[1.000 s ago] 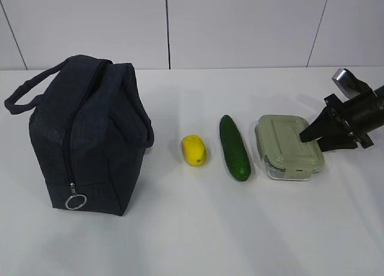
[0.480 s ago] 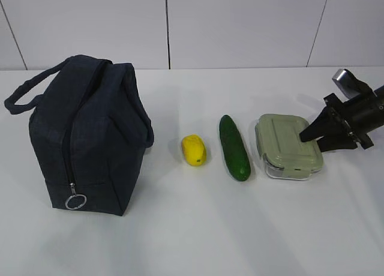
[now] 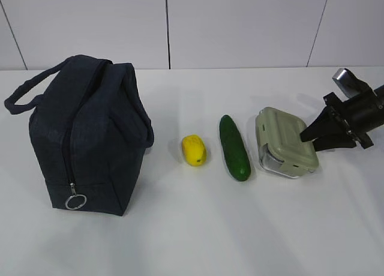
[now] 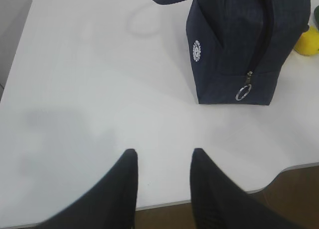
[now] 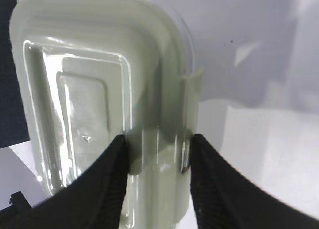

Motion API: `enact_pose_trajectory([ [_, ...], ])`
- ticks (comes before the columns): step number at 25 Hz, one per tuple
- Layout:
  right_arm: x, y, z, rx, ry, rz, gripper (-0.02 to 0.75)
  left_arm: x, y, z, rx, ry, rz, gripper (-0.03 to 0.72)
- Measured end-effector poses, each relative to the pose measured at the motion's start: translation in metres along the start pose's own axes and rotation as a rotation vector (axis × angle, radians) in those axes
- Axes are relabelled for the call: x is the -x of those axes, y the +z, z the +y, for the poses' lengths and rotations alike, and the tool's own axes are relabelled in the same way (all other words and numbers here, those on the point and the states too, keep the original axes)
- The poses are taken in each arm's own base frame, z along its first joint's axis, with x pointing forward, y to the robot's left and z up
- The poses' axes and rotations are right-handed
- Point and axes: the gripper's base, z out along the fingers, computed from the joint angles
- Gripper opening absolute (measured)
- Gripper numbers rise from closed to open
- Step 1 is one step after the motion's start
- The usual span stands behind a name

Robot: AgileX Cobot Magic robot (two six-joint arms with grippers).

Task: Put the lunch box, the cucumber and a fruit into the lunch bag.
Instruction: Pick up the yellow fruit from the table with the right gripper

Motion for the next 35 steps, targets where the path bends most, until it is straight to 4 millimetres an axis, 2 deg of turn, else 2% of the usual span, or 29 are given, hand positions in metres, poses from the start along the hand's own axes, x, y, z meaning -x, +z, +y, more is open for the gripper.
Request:
enact_pose_trajectory([
  [35,0.0038,0.002,0.0038,0.028,0.018,-0.041,0.284,0.0,0.0,0.0,0.0,0.0,0.0,0.238],
])
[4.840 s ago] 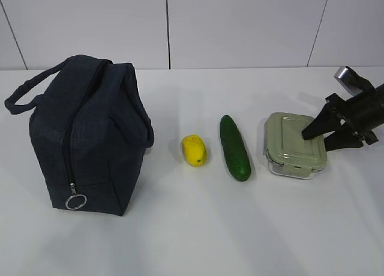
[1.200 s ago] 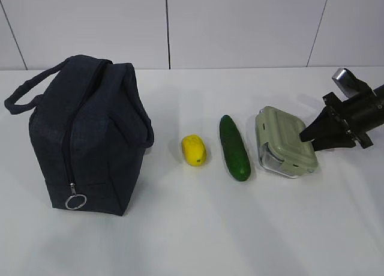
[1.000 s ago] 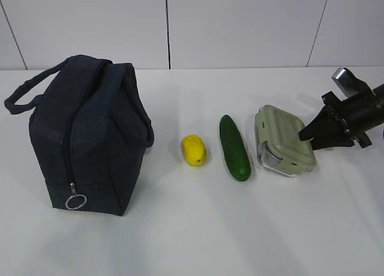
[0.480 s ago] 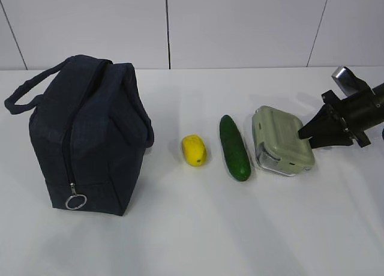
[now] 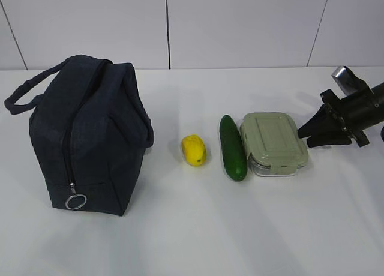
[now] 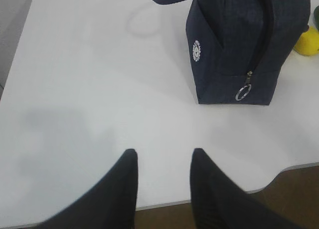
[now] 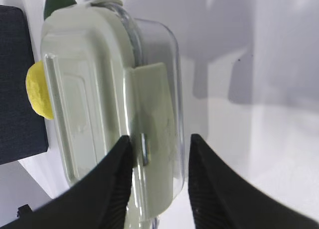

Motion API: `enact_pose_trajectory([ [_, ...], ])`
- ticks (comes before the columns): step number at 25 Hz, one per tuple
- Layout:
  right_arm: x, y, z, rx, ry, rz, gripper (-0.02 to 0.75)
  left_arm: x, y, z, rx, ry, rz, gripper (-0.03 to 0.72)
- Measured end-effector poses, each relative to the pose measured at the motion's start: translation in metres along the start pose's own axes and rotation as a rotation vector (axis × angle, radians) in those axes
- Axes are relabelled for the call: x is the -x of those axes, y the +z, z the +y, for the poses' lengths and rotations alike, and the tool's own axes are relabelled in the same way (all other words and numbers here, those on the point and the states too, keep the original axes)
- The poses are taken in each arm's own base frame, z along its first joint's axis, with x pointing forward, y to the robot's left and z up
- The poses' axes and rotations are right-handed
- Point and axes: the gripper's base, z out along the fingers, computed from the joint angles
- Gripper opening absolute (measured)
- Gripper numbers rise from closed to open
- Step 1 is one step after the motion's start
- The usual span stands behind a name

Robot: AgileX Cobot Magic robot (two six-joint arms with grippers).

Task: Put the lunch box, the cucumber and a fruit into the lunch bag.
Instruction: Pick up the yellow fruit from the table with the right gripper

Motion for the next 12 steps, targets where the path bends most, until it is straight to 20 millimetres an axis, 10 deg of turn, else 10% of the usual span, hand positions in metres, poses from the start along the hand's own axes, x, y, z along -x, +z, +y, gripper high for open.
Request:
enact_pose_trajectory([
  [12,0.0,-0.017,0.019,-0.01,-0.021,-0.042,0.483,0.0,0.0,0.0,0.0,0.0,0.0,0.239],
])
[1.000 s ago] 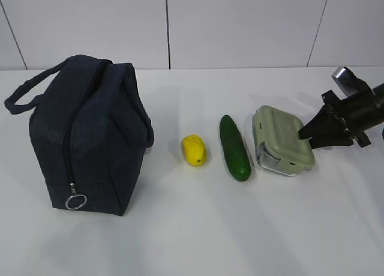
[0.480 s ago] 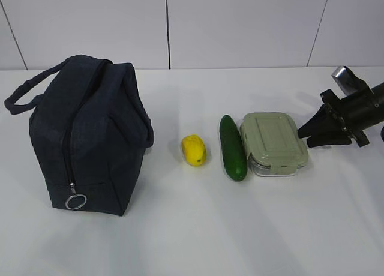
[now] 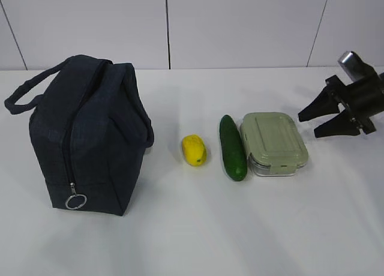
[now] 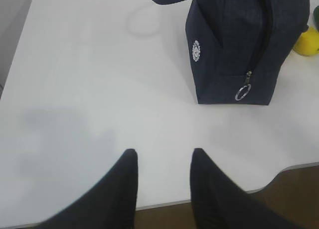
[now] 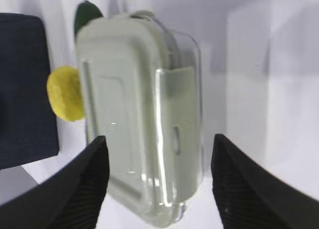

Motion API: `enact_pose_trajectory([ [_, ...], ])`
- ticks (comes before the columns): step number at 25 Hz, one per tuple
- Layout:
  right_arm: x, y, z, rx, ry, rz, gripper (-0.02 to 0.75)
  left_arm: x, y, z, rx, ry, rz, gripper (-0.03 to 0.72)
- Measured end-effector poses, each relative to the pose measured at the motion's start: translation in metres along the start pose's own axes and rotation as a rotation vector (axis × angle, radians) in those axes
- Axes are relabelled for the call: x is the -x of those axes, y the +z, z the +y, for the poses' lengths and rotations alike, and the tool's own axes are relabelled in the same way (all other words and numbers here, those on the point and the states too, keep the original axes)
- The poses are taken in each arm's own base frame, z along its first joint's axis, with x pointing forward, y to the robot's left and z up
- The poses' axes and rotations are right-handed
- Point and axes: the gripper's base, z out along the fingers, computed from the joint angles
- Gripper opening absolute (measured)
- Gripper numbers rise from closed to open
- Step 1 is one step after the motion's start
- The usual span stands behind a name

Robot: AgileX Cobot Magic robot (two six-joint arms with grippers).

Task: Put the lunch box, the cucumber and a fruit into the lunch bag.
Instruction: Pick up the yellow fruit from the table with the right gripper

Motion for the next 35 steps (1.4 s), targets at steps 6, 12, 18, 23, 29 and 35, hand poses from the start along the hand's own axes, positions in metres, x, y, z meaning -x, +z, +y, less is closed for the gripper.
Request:
enact_pose_trajectory([
  [6,0.0,-0.03,0.034,-0.013,-0.081,-0.068,0.453,0.0,0.0,0.0,-0.003,-0.002,0.0,0.238],
  [12,-0.016,-0.047,0.061,0.027,-0.237,-0.124,0.368,0.0,0.0,0.0,-0.005,-0.002,0.0,0.238],
  [18,-0.034,-0.052,0.066,-0.013,-0.276,-0.089,0.281,0.0,0.0,0.0,-0.004,-0.002,0.0,0.238],
  [23,-0.031,-0.059,0.072,-0.026,-0.155,-0.101,0.272,0.0,0.0,0.0,-0.004,-0.002,0.0,0.238],
  [29,-0.03,-0.06,0.076,0.0,-0.193,-0.121,0.27,0.0,0.0,0.0,-0.004,-0.002,0.0,0.238],
  [35,-0.023,-0.063,0.088,0.109,-0.299,-0.215,0.267,0.0,0.0,0.0,-0.004,-0.002,0.0,0.239],
])
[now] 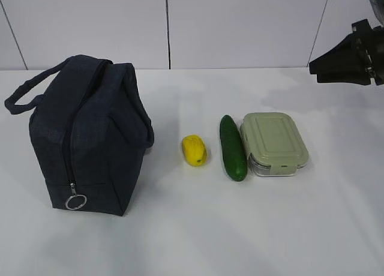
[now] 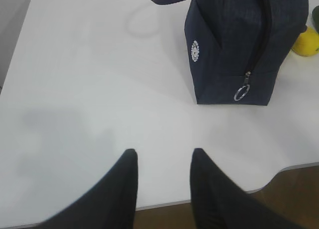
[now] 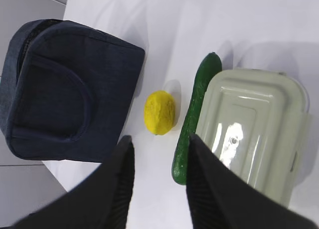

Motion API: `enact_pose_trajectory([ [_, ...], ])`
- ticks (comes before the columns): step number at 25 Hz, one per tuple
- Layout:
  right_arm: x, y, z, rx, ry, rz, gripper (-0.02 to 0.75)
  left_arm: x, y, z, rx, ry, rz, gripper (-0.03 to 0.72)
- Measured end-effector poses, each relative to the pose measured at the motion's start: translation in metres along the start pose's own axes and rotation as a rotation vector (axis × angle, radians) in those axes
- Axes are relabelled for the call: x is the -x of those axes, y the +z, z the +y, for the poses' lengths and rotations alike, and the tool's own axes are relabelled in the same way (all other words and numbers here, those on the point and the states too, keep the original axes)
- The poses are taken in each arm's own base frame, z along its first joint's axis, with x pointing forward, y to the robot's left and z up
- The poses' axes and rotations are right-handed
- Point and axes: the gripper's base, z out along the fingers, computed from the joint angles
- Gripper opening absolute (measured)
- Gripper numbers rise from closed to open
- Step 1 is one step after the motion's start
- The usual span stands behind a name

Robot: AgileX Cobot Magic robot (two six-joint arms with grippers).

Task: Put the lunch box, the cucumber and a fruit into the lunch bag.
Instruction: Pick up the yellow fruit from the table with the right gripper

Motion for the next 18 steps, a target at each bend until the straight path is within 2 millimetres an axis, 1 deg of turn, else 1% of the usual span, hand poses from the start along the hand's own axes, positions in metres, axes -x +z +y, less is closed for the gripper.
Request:
enact_pose_trajectory([
  [3,-0.002,0.003,-0.006,-0.007,-0.013,0.02,0.26,0.0,0.0,0.0,0.0,0.0,0.0,0.239],
  [6,-0.014,0.014,-0.021,-0.01,0.011,0.069,0.246,0.0,0.0,0.0,0.0,0.0,0.0,0.238],
  [9,-0.031,0.022,-0.039,-0.019,0.068,0.127,0.244,0.0,0.0,0.0,0.0,0.0,0.0,0.238],
  [12,-0.048,0.026,-0.059,-0.024,0.14,0.163,0.244,0.0,0.0,0.0,0.0,0.0,0.0,0.238],
  [15,-0.056,0.024,-0.077,-0.031,0.187,0.166,0.242,0.0,0.0,0.0,0.0,0.0,0.0,0.238],
  [18,-0.062,0.026,-0.092,-0.035,0.216,0.17,0.242,0.0,0.0,0.0,0.0,0.0,0.0,0.238],
])
